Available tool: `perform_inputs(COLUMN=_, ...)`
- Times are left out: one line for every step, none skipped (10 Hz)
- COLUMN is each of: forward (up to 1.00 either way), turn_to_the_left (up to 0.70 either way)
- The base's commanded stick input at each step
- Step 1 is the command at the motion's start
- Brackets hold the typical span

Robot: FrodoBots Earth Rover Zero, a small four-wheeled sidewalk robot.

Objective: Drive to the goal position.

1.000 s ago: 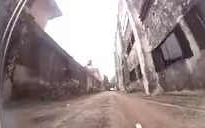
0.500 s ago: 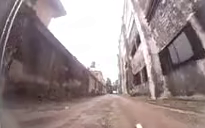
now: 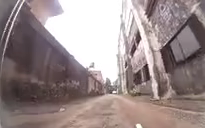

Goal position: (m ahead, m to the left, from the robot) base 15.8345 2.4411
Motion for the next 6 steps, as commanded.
perform_inputs(forward=0.78, turn_to_the_left=-0.31)
perform_inputs(forward=0.78, turn_to_the_left=-0.30)
perform_inputs(forward=0.78, turn_to_the_left=-0.17)
perform_inputs(forward=0.78, turn_to_the_left=-0.08)
perform_inputs(forward=0.78, turn_to_the_left=-0.04)
perform_inputs(forward=0.78, turn_to_the_left=0.00)
